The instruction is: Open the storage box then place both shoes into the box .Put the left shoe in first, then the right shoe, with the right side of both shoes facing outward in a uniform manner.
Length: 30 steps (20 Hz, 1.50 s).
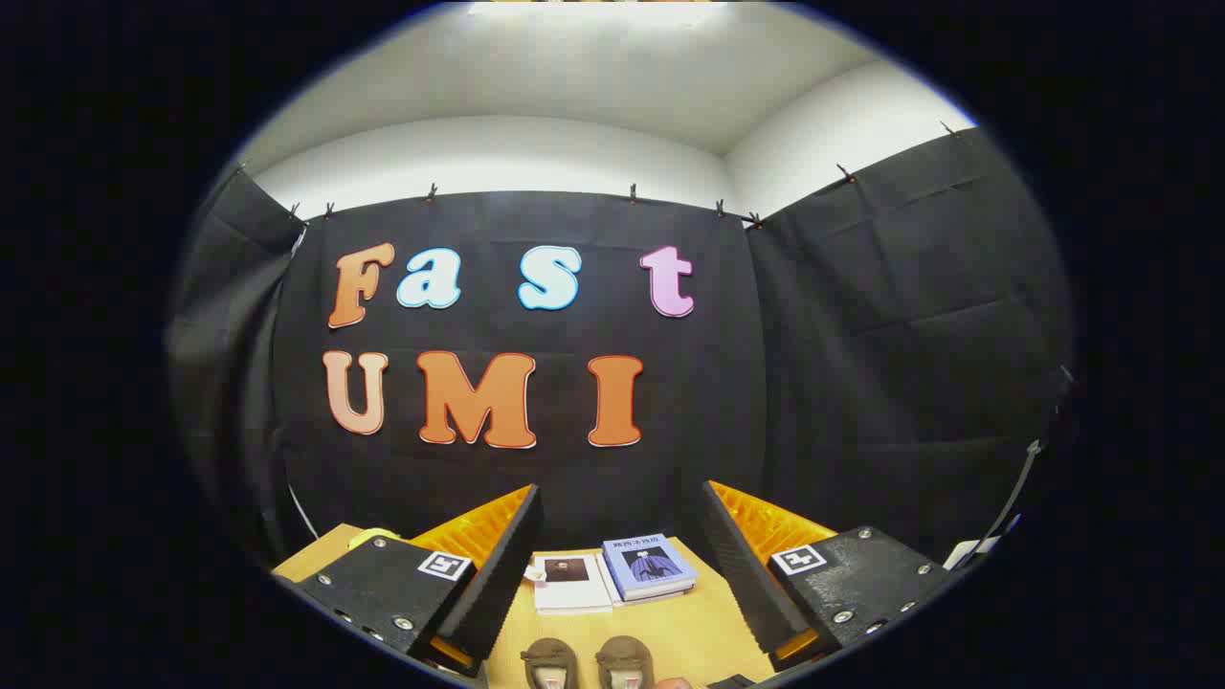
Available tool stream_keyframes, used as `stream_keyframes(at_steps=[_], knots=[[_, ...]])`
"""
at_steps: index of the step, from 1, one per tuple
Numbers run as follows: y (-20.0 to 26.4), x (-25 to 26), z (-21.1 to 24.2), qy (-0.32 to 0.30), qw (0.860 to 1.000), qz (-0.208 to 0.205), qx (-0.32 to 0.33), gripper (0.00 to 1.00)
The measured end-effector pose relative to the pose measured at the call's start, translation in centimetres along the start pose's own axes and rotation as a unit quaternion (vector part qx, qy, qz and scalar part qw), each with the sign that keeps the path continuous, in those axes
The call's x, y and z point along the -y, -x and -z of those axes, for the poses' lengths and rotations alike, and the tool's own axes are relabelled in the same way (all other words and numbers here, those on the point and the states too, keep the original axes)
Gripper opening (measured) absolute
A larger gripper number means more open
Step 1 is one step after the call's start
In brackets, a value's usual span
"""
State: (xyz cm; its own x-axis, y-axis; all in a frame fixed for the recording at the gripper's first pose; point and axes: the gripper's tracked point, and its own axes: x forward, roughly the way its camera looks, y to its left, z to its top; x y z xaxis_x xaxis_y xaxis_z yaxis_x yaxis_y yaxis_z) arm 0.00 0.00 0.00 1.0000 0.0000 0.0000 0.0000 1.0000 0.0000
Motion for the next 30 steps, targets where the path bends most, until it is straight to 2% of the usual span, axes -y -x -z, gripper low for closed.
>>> stream_keyframes(at_steps=[4, 12, 23, 30], knots=[[0.3, -0.6, -0.7, -0.003, 1.000, -0.002, 0.001, 0.98], [0.6, -0.5, 0.7, 0.016, 1.000, 0.001, -0.020, 0.98], [0.3, -1.1, 1.8, -0.008, 0.999, -0.016, -0.031, 0.98], [-0.6, -3.8, 5.3, -0.019, 0.996, -0.054, -0.062, 0.98]])
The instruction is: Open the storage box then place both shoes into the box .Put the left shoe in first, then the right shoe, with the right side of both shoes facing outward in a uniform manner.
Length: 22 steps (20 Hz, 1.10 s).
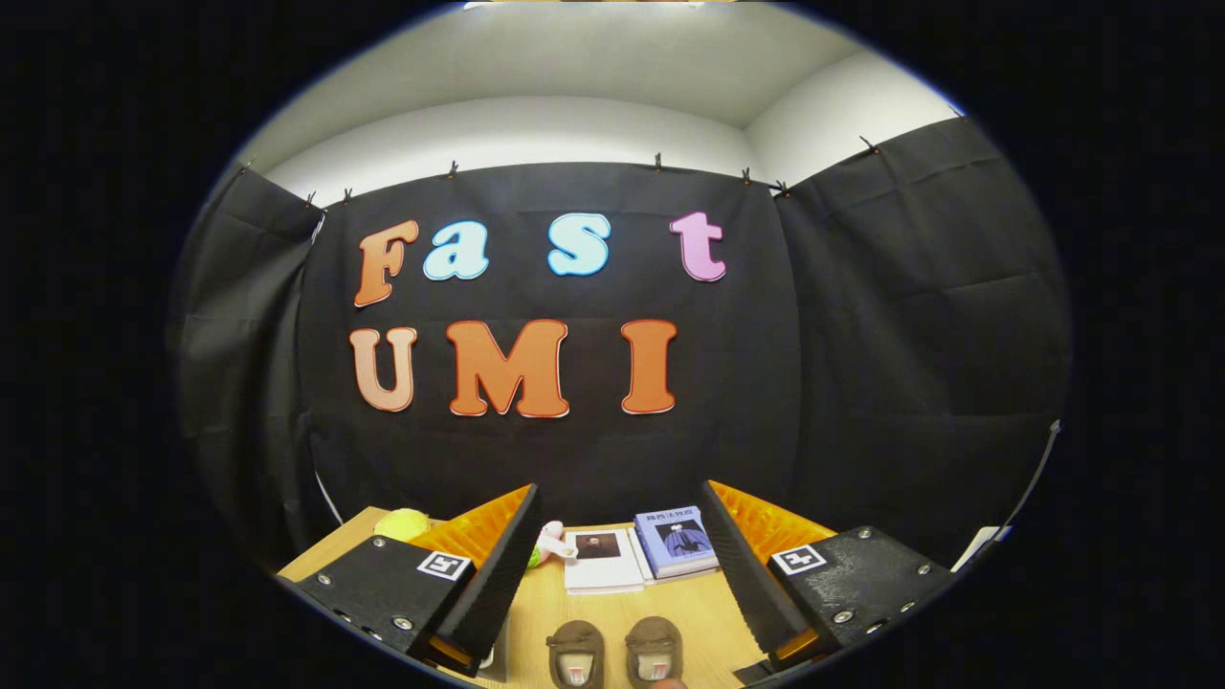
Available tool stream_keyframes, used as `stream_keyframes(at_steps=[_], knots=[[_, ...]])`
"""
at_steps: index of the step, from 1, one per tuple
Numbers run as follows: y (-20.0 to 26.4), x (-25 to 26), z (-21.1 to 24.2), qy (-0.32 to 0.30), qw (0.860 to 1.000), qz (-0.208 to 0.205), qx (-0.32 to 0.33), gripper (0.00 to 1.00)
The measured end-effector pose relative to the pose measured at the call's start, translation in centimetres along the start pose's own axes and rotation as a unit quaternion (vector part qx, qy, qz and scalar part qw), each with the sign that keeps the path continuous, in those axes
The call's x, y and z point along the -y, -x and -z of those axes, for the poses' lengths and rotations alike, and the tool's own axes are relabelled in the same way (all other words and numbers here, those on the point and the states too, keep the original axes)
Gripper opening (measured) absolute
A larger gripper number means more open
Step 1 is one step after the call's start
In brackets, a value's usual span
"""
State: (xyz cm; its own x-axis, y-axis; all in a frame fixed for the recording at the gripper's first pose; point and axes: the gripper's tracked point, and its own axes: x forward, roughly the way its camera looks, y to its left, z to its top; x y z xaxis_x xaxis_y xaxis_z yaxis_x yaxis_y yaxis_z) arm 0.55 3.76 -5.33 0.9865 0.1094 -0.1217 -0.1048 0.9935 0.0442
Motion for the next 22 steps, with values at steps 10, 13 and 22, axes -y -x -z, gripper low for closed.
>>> stream_keyframes(at_steps=[10, 13, 22], knots=[[-2.4, -4.2, 9.3, -0.056, 0.991, -0.081, -0.096, 0.98], [-3.5, -5.1, 13.9, -0.082, 0.982, -0.100, -0.138, 0.99], [-4.5, -9.3, 24.2, -0.166, 0.943, -0.157, -0.242, 0.98]])
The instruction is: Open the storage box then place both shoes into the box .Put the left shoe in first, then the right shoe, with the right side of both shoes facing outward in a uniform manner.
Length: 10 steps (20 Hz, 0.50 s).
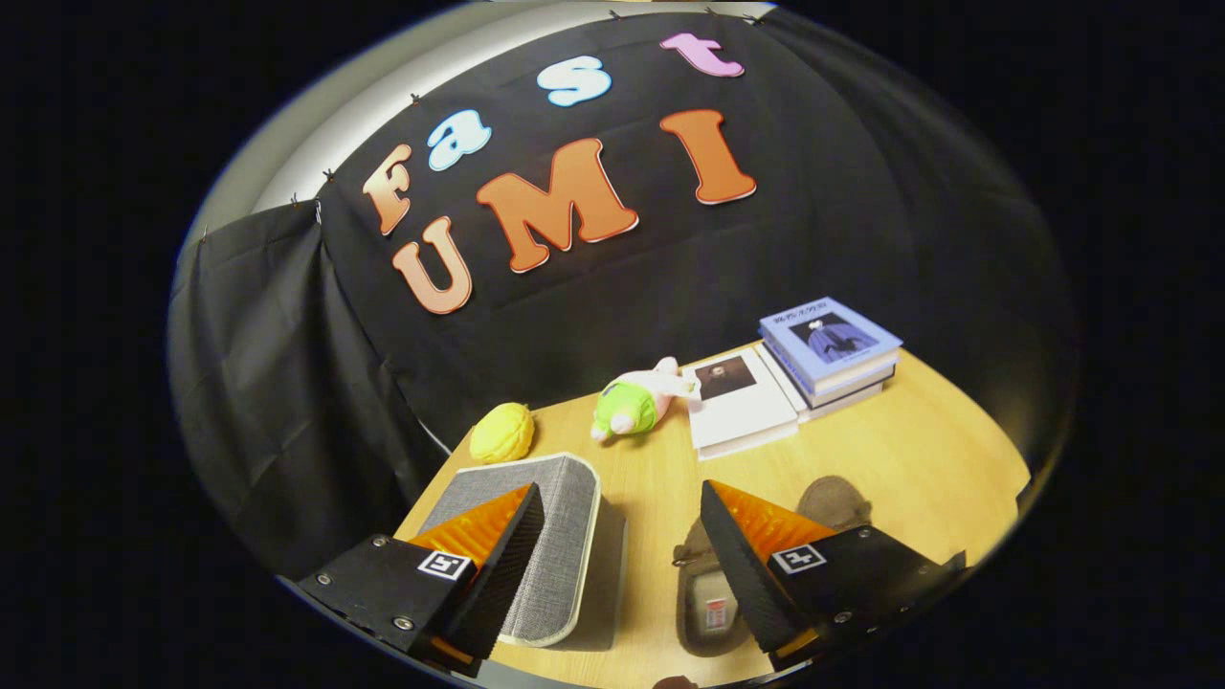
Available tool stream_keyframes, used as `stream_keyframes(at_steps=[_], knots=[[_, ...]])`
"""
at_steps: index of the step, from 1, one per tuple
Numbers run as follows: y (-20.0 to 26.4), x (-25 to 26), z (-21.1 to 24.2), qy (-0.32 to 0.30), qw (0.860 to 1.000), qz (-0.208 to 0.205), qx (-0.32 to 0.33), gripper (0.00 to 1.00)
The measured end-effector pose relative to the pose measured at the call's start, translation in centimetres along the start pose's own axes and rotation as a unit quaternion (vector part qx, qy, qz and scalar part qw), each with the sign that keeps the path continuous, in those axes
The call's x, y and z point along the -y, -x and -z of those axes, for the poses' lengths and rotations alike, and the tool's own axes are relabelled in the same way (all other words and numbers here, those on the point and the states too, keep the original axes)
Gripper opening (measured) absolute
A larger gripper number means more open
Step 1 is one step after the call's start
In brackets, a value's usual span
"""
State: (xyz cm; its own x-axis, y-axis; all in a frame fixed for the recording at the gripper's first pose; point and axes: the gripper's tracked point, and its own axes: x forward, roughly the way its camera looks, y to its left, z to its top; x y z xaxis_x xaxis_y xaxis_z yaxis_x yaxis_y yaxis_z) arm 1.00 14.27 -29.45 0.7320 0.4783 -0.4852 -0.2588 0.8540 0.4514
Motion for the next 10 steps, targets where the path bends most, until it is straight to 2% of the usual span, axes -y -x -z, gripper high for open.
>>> stream_keyframes(at_steps=[6, 10], knots=[[-3.2, -0.4, 4.9, -0.085, 0.993, -0.059, -0.062, 0.98], [-4.5, -1.5, 6.4, -0.168, 0.976, -0.111, -0.088, 0.98]])
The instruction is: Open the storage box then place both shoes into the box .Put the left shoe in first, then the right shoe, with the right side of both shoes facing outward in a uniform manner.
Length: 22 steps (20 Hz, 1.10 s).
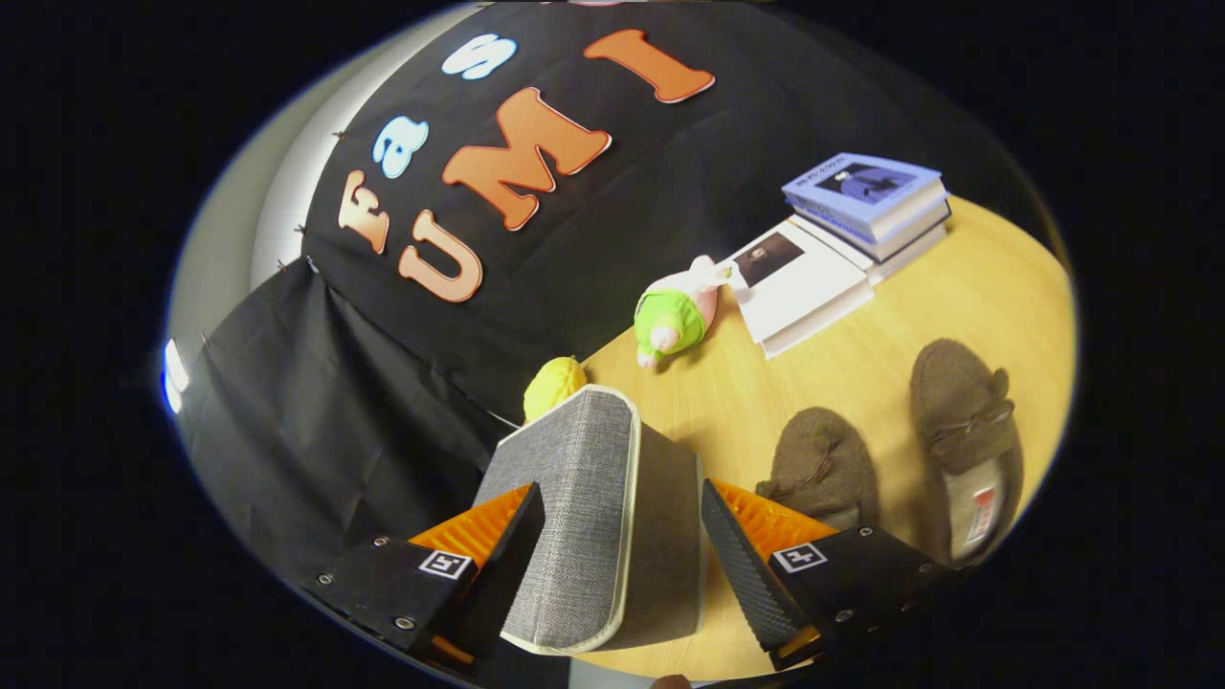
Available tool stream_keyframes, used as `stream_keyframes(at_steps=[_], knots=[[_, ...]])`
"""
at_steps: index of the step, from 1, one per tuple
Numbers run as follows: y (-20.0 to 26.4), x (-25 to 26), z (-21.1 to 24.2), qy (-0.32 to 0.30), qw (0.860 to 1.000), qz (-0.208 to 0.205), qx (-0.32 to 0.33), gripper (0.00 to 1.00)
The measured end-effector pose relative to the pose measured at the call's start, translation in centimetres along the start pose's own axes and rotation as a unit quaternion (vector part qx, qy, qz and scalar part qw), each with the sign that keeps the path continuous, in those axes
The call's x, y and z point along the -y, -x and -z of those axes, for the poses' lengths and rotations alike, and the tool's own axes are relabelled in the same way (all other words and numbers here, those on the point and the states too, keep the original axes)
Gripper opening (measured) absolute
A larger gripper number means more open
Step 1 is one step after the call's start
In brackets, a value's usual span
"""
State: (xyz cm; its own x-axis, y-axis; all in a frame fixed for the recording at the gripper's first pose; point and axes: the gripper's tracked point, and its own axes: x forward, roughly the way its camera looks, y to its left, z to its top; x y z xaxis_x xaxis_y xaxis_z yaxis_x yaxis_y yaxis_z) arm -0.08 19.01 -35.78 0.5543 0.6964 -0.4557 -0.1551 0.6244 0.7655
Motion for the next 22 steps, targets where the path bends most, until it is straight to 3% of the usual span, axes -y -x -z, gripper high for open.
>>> stream_keyframes(at_steps=[8, 16, 18, 21, 22], knots=[[-2.9, -1.1, 2.3, -0.041, 0.996, -0.059, -0.055, 0.98], [-4.5, -1.4, 4.4, -0.075, 0.988, -0.082, -0.110, 0.97], [-4.3, -1.7, 4.0, -0.095, 0.985, -0.087, -0.112, 0.92], [-3.9, -1.5, 3.4, -0.116, 0.983, -0.080, -0.116, 0.65], [-3.4, -1.5, 3.2, -0.112, 0.984, -0.080, -0.114, 0.59]])
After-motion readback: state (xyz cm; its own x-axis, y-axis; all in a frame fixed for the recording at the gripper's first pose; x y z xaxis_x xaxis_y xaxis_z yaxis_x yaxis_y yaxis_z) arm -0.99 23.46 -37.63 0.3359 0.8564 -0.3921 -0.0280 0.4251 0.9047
